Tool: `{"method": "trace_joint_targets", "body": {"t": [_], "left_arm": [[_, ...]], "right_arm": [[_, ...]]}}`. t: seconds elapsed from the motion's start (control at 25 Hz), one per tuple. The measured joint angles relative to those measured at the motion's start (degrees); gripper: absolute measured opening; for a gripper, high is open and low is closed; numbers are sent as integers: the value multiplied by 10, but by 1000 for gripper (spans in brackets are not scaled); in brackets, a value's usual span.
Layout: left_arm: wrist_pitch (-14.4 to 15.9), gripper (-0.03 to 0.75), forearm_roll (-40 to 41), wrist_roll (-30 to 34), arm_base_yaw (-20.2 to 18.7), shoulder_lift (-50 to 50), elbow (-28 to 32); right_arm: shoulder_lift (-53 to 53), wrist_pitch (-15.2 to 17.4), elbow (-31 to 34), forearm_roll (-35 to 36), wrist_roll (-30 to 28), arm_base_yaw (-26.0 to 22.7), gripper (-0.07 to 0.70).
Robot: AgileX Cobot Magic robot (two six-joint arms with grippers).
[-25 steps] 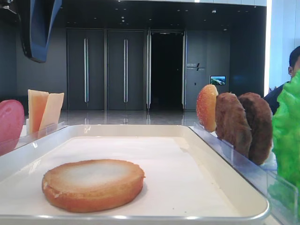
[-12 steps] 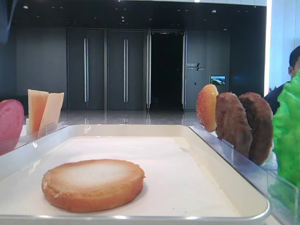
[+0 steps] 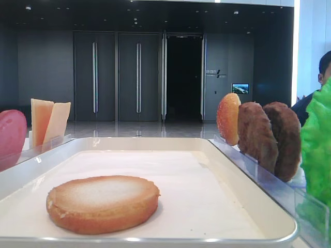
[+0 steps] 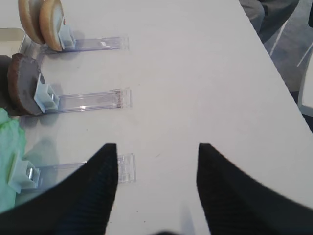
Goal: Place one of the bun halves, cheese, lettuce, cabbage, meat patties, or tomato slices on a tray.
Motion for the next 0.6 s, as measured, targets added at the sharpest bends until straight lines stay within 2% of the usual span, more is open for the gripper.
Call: {"method": "trace_joint_targets", "body": {"t": [0.16, 0.4, 0.6], "left_arm": [[2, 528, 4, 5, 28, -5, 0], [2, 516, 15, 14, 32, -23, 10], [2, 515, 15, 14, 32, -104, 46]], "right_arm": [[0, 0, 0, 0, 0, 0, 383], [0, 0, 0, 0, 0, 0, 383], [0, 0, 0, 0, 0, 0, 383]]}}
